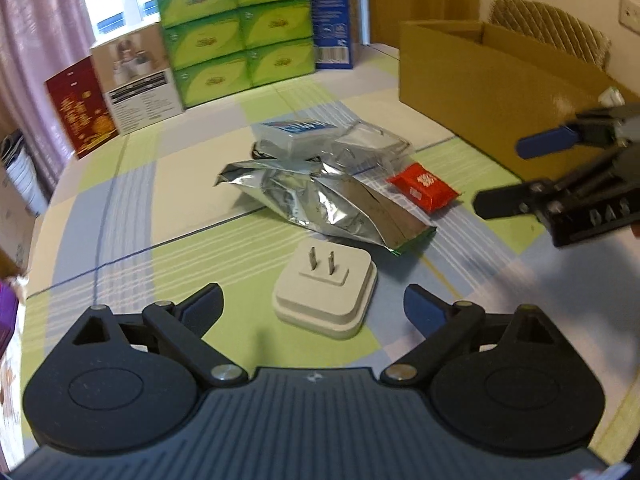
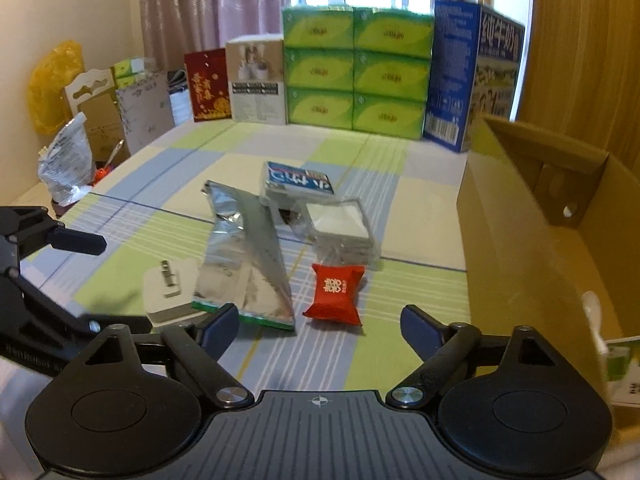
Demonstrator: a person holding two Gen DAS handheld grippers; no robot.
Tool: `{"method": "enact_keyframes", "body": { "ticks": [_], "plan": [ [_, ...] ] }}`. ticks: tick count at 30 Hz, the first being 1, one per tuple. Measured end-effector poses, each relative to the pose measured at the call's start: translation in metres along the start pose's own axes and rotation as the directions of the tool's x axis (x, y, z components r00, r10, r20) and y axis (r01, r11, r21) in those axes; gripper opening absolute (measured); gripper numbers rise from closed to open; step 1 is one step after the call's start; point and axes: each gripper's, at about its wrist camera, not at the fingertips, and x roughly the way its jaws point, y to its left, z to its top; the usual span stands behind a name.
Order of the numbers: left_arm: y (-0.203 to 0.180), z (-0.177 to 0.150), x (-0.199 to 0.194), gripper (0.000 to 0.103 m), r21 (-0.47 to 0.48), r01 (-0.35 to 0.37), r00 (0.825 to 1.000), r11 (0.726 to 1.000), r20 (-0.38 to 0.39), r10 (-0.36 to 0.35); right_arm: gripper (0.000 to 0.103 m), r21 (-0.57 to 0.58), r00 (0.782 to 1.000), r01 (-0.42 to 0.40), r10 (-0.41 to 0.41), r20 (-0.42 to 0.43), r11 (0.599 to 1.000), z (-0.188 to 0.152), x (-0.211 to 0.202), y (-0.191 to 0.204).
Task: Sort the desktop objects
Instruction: 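Grasp the white plug adapter with the left tool while the right tool grasps the red sachet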
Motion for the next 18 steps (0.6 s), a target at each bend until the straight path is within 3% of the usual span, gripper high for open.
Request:
{"method": "enact_keyframes", "body": {
  "ticks": [4, 13, 18],
  "plan": [
    [0.0, 0.0, 0.021, 0.09, 0.023, 0.014, 1.0, 1.0, -0.025, -0.013, 0.078, 0.029, 0.999, -0.005, 0.006, -0.032, 1.0, 0.003, 0.021, -0.006],
    [0.015, 0.003, 0.043, 0.082, -0.061, 0.052, 0.997, 0.997, -0.045, -0.055, 0.066, 0.071, 0.997, 0.04, -0.036, -0.063, 0.997, 0.016, 0.061, -0.014],
    [0.018, 0.004, 0.05, 0.08, -0.073, 0.069, 0.996, 0.995, -0.046, -0.072, 0.051, 0.079, 0.995, 0.043, -0.035, -0.096, 0.996, 0.018, 0.078, -0.021]
  ]
}}
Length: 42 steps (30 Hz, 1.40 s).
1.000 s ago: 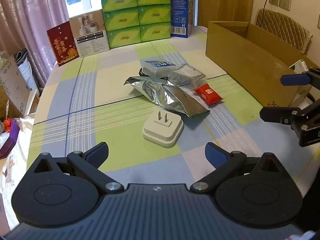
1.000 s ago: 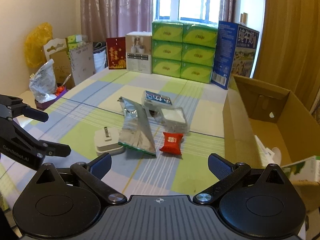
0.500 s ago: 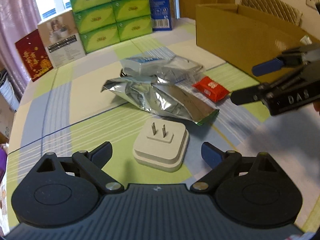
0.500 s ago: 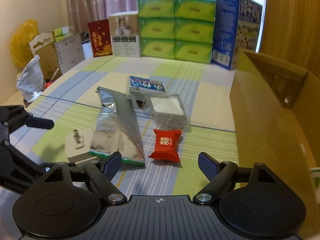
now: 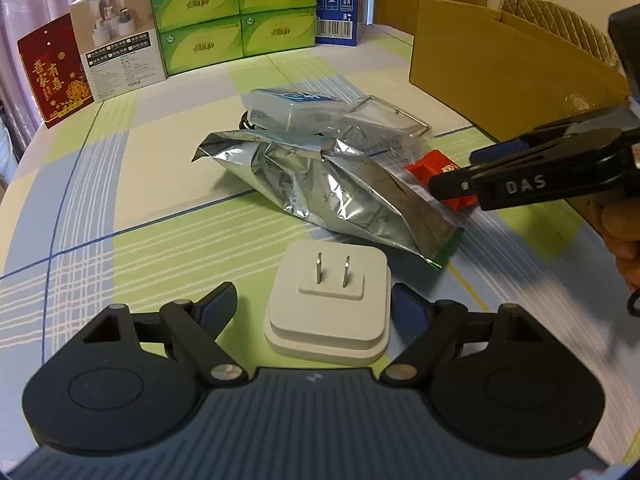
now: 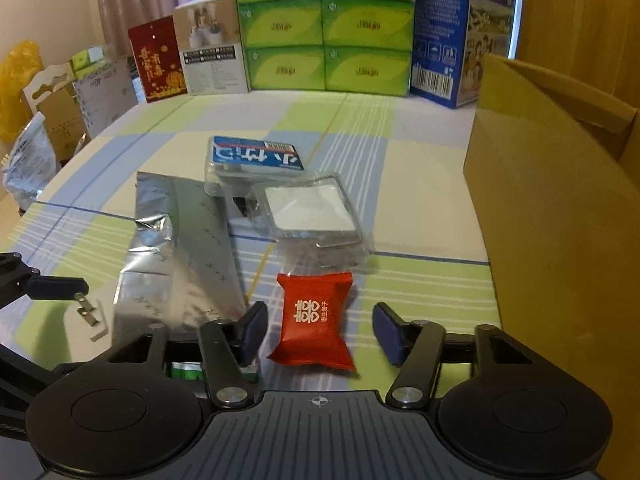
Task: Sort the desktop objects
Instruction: 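Grasp the white plug adapter with the left tool while the right tool grasps the red sachet, then carry the plug adapter and red sachet over the cardboard box with both tools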
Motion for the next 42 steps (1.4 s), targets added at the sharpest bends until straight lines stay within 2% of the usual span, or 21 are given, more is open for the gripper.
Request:
{"method": "enact_keyframes", "body": {
  "ticks": [10, 15, 25, 33, 42],
  "plan": [
    [0.003, 0.001, 0.004, 0.069, -0.022, 0.012, 1.0, 1.0, 0.005, -0.012, 0.037, -0.029, 1.0, 0.006, -0.007, -0.014, 1.0, 0.0, 0.011, 0.003],
    [0.008, 0.001, 0.004, 0.064, -0.078, -0.003, 1.0, 0.997, 0.005, 0.003, 0.028, -0.037, 1.0, 0.009, -0.009, -0.013, 0.999, -0.001, 0.01, 0.005],
    [0.005, -0.002, 0.001, 0.06, -0.099, -0.031, 1.0, 0.995, -0.001, 0.031, 0.025, -0.011, 1.0, 0.005, -0.005, 0.007, 1.0, -0.002, -0.002, 0.007],
    [-0.005, -0.01, -0.029, 0.06, -0.111, -0.05, 0.998, 0.993, 0.03, 0.054, 0.024, 0.015, 0.999, -0.003, 0.002, 0.045, 1.0, -0.005, -0.033, 0.007],
    [-0.022, -0.004, -0.083, 0.06, -0.124, -0.097, 0.987, 0.988, 0.114, 0.111, 0.024, 0.022, 0.99, -0.031, 0.028, 0.135, 0.999, -0.031, -0.107, 0.018]
  ]
}}
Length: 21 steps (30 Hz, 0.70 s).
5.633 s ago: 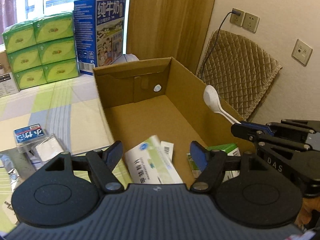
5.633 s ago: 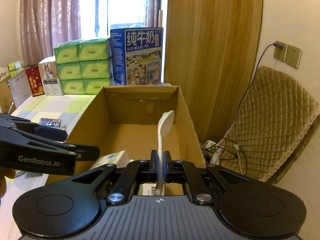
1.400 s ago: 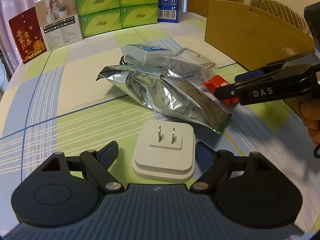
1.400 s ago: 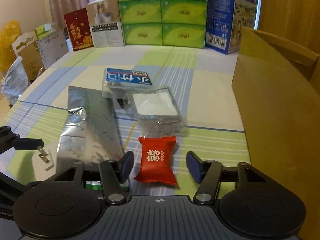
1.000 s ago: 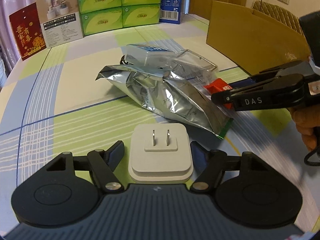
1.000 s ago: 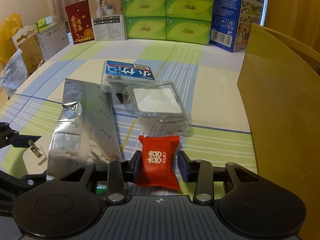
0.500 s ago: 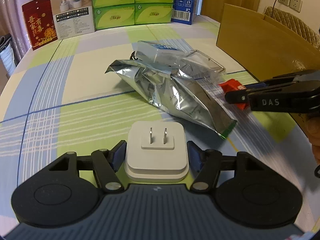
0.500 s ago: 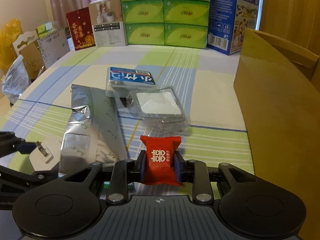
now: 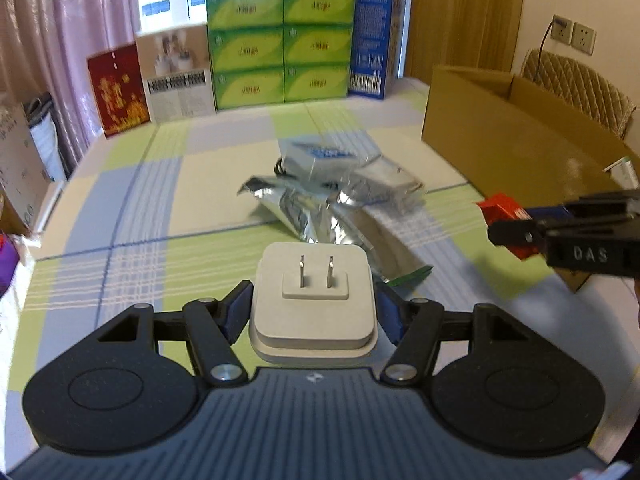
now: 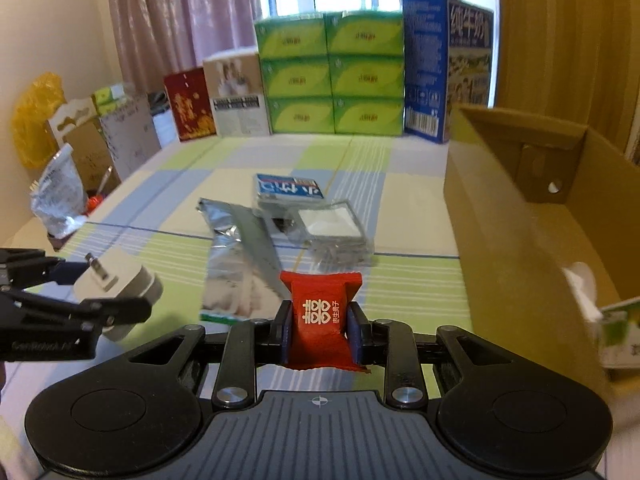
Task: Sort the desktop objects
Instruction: 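Carry the plug adapter and red sachet over the cardboard box with both tools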
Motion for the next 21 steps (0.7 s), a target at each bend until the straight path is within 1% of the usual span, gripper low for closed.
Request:
{"method": "enact_keyframes", "body": {
  "ticks": [5, 10, 16, 21],
  "plan": [
    [-0.021, 0.002, -0.03, 0.06, -0.026, 0.009, 0.999, 1.0, 0.032, -0.008, 0.024, -0.008, 0.999, 0.006, -0.005, 0.05, 1.0, -0.005, -0.04, 0.006],
    [-0.044, 0.005, -0.059, 0.06, -0.06, 0.013, 0.999, 0.998, 0.047, -0.011, 0.024, 0.026, 0.997, 0.01, -0.012, 0.077, 1.0, -0.008, -0.081, 0.002],
    [-0.077, 0.013, -0.091, 0.06, -0.052, 0.058, 0.996, 0.997, 0.078, -0.054, 0.024, 0.07, 0.991, 0.055, -0.063, 0.119, 0.996, -0.006, -0.138, -0.012],
    [-0.111, 0.022, -0.105, 0.06, -0.031, 0.109, 0.99, 0.994, 0.089, -0.106, 0.024, 0.095, 0.981, 0.116, -0.129, 0.143, 0.989, -0.004, -0.175, -0.034]
  ]
}}
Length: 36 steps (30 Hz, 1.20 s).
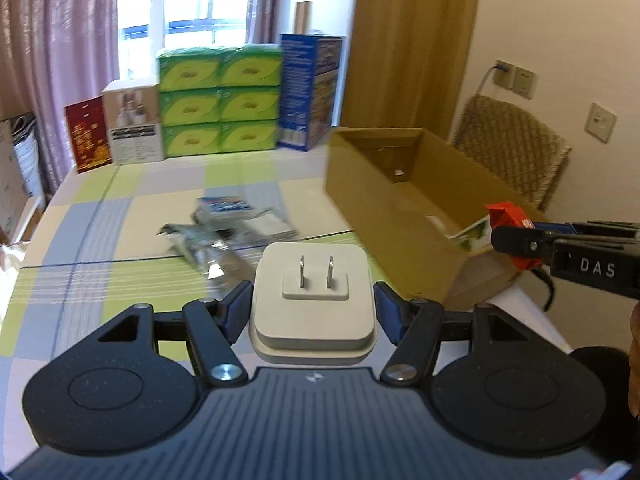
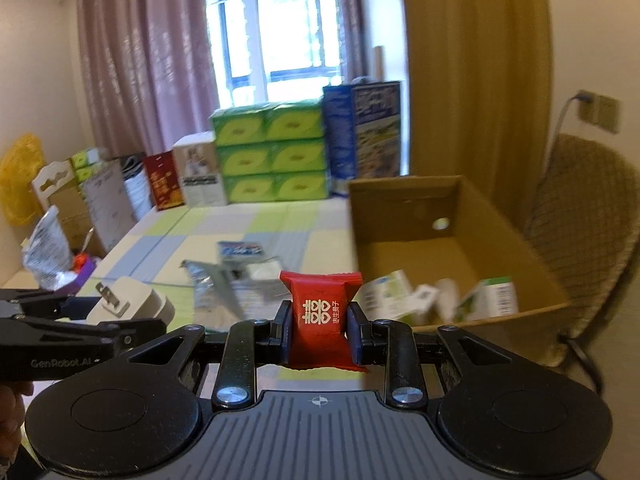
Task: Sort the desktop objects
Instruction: 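Carry the plug adapter and red sachet over the cardboard box with both tools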
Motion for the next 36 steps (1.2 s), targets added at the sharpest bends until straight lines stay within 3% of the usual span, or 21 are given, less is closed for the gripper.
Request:
{"method": "enact_keyframes", "body": {
  "ticks": [12, 23, 36],
  "plan": [
    [-0.074, 0.033, 0.017, 0.06, 0.073, 0.096, 0.995, 0.993, -0.007, -0.096, 0.024, 0.061, 0.995, 0.089, -0.091, 0.027, 0.994, 0.023, -0.026, -0.076],
    [-0.11, 0.062, 0.063, 0.06, 0.127, 0.135, 0.991, 0.983, -0.039, -0.131, 0.024, 0.065, 0.995, 0.095, -0.095, 0.01, 0.993, 0.035, 0.003, -0.118],
    [-0.127, 0.083, 0.126, 0.06, 0.164, 0.183, 0.982, 0.969, -0.076, -0.172, 0.024, 0.073, 0.994, 0.106, -0.105, -0.013, 0.992, 0.048, 0.046, -0.149]
  ]
}}
